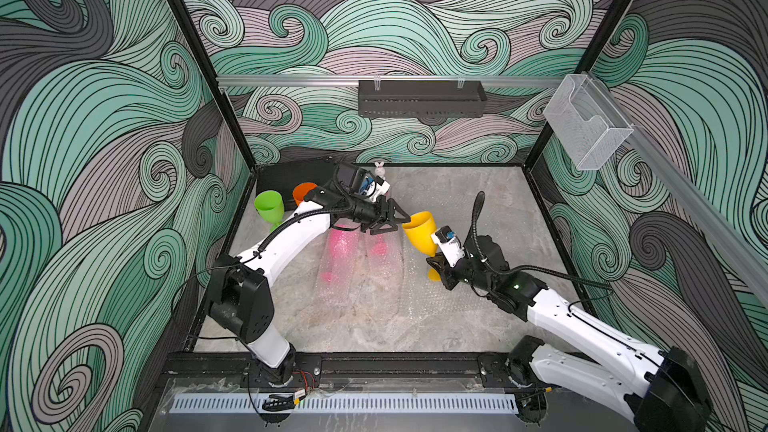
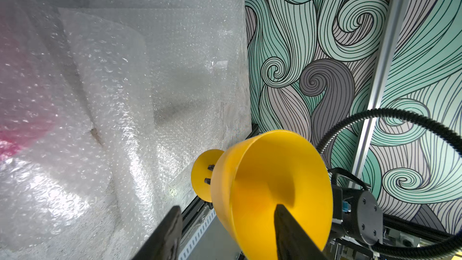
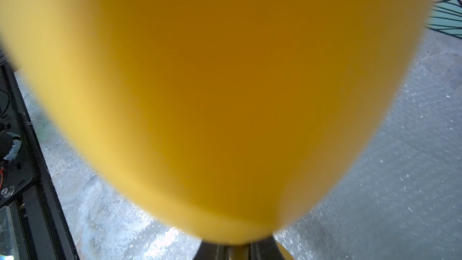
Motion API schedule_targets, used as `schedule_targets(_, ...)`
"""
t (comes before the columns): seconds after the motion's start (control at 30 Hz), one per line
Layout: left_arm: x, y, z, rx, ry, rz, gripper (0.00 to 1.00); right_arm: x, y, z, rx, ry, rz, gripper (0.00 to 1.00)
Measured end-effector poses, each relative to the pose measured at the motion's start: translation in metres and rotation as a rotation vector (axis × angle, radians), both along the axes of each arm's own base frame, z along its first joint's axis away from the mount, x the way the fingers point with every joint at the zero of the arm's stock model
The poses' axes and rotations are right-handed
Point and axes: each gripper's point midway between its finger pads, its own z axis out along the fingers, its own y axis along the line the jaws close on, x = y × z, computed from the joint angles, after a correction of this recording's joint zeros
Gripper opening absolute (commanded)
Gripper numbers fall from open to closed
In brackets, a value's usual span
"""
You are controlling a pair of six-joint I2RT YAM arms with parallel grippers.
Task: Unpack wine glasses from bubble wrap
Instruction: Place the wine glass at the center of the board.
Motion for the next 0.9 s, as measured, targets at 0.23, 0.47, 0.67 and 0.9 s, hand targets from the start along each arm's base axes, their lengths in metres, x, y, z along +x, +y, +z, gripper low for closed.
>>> schedule_targets(0.23,-0.003,-0.001,-0.012,0.055,0.009,-0.026,0.33,0.000,0.002,-0.007,-0.054,-0.020,0.014,0.11)
schedule_targets(0.47,-0.004,-0.002,-0.009,0.109,-0.043,-0.060,0.17,0.005,0.003,-0.003,-0.087,-0.046,0.013,0.12)
schedule_targets(0.67,-0.001,-0.002,-0.018,0.148,-0.038,-0.070,0.00,0.007,0.001,-0.004,-0.118,-0.057,0.015,0.15)
schedule_targets(0.9,0.003,-0.002,-0.025,0.176,-0.028,-0.080,0.00,0.012,0.002,0.004,-0.115,-0.069,-0.003,0.49)
